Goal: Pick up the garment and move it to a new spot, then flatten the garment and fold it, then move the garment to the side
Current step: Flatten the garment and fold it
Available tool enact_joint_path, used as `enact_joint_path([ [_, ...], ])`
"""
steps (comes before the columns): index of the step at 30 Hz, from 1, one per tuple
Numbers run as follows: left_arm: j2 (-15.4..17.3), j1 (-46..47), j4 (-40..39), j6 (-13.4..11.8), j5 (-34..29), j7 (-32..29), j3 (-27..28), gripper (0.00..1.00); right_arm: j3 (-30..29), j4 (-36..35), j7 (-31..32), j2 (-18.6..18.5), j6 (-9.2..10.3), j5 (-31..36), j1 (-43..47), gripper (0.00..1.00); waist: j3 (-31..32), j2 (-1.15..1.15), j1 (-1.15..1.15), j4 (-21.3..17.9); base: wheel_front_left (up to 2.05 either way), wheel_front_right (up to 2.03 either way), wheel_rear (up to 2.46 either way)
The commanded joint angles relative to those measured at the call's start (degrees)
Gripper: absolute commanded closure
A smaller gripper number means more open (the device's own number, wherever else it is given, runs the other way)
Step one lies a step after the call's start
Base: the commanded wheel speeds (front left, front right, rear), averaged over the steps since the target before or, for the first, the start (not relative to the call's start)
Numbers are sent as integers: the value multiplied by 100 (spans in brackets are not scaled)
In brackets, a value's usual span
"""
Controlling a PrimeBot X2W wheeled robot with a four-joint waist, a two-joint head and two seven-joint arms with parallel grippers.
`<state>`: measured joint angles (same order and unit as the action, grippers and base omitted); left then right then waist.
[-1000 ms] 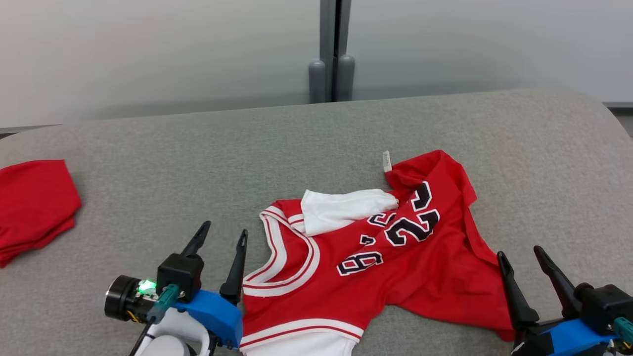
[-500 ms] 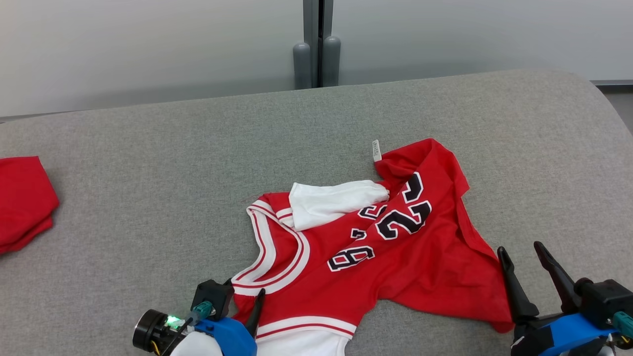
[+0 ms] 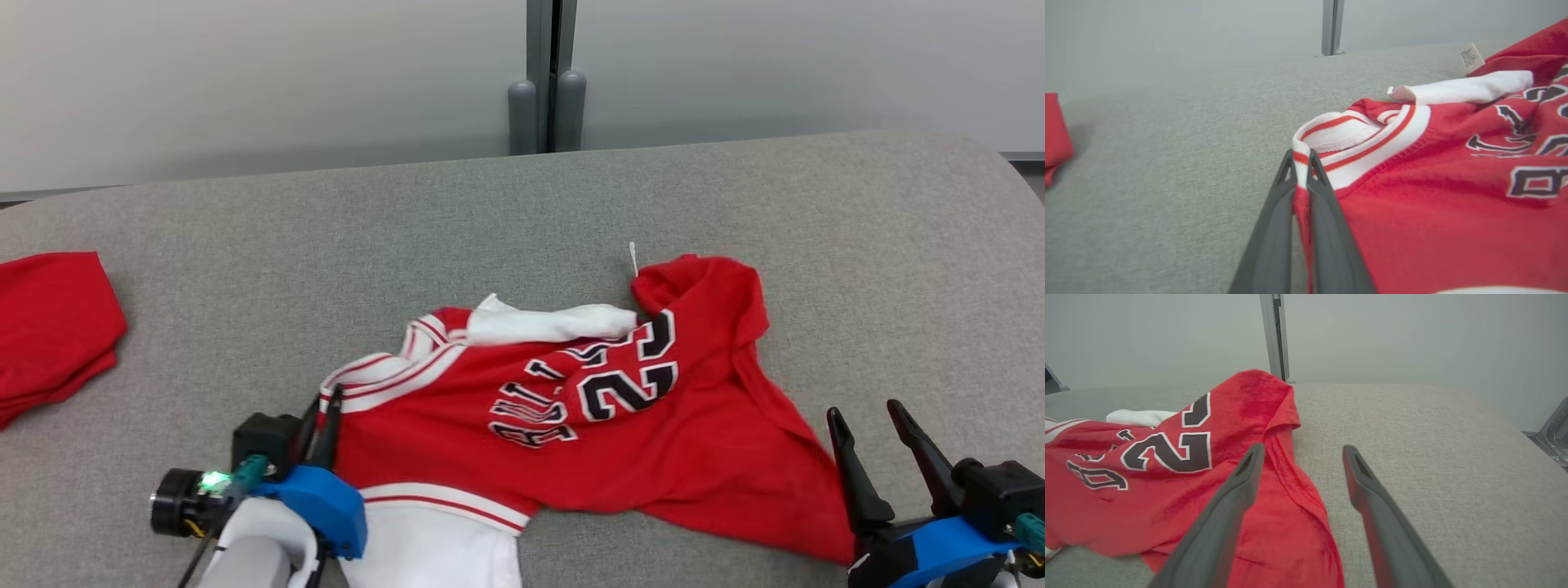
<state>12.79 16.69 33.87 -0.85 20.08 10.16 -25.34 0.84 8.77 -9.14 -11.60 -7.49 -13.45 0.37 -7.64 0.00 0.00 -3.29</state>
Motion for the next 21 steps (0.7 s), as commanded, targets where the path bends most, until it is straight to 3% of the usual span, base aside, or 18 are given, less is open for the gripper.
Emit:
enact_joint_path([
  [1, 131, 100, 32, -103, 52, 97, 153, 100, 1, 48, -17, -25, -1, -31, -45, 0, 18, 0, 0, 15, 0, 0, 0],
  [7, 517, -200, -7, -395, 316, 244, 675, 100, -67, 254, -62, -96, -1, -47, -55, 0, 57, 0, 0, -3, 0, 0, 0],
  [11, 582, -381, -127, -516, 389, 289, 785, 100, -84, 366, -87, -100, -1, -55, -20, 0, 68, 0, 0, 3, 0, 0, 0],
  [12, 552, -423, -190, -553, 373, 289, 765, 84, -71, 388, -97, -97, -1, -65, -10, 0, 76, 0, 0, 14, 0, 0, 0],
  [13, 530, -457, -247, -587, 364, 300, 750, 9, -56, 410, -98, -99, -1, -76, -4, 0, 79, 0, 0, 24, 0, 0, 0],
  [14, 525, -470, -292, -613, 358, 321, 756, 0, -52, 426, -106, -97, -1, -76, -2, 0, 83, 0, 0, 37, 0, 0, 0],
  [21, 390, -648, -639, -657, 362, 484, 942, 0, -32, 446, -193, -97, -1, -113, -38, 0, 161, 0, 0, 114, 0, 0, 0],
])
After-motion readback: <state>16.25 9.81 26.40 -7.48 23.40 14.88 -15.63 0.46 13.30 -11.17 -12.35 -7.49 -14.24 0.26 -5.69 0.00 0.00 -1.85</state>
